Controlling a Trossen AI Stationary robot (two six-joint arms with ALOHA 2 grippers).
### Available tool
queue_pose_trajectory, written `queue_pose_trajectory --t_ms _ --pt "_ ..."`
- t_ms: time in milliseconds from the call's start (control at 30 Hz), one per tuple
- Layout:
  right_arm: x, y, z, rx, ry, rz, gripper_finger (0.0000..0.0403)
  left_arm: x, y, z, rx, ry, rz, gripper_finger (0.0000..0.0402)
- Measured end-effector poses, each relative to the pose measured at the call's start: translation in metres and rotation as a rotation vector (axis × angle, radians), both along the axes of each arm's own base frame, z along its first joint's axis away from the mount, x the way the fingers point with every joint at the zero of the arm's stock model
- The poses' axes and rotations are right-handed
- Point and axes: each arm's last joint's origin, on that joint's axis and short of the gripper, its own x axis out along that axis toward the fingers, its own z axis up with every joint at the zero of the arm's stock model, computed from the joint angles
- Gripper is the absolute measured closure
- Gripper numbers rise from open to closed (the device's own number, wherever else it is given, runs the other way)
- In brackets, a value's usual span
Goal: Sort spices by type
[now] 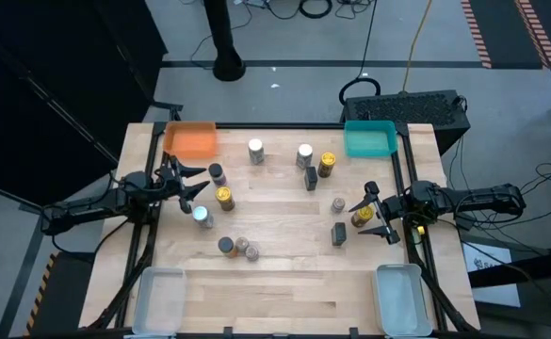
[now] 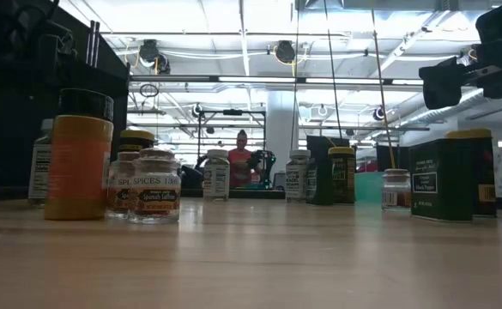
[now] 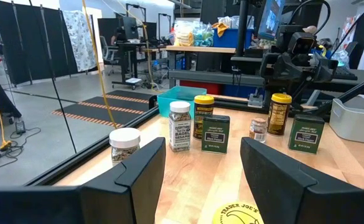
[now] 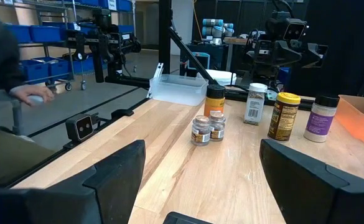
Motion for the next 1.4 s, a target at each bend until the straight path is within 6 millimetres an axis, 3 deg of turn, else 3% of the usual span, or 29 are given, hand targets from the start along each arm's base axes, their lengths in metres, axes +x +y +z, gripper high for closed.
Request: queue_pose_trajectory --t_ms 333,533,933,1033,1167,1267,1400 --pt "0.000 0.000 0.000 -0.012 -0.003 0.000 0.0103 0.000 0.000 0.000 0.000 0.000 0.000 0.0188" --pt "0.000 0.000 0.001 -0.252 -0.093 0.000 0.0103 0.000 0.000 0.000 0.000 0.000 0.000 0.0188" --pt "0.000 0.000 0.001 -0.252 -0.101 0.002 0.0103 0.000 0.000 0.002 0.005 -0.024 0.004 0.0188" --pt "0.000 -0.003 0.016 -0.145 -0.191 -0.107 0.0103 0.000 0.000 0.003 -0.007 -0.037 0.003 0.0188" --pt "-0.003 -0.007 0.038 0.015 -0.188 -0.245 0.0103 0.000 -0.004 0.016 -0.219 -0.223 -0.149 0.0188" --pt "-0.004 -0.008 0.060 0.066 -0.194 -0.251 0.0103 -0.002 -0.012 0.027 -0.146 -0.304 -0.380 0.0188" --pt "-0.003 -0.011 0.092 0.148 -0.128 -0.373 0.0103 -0.002 -0.015 0.037 -0.091 -0.379 -0.415 0.0188"
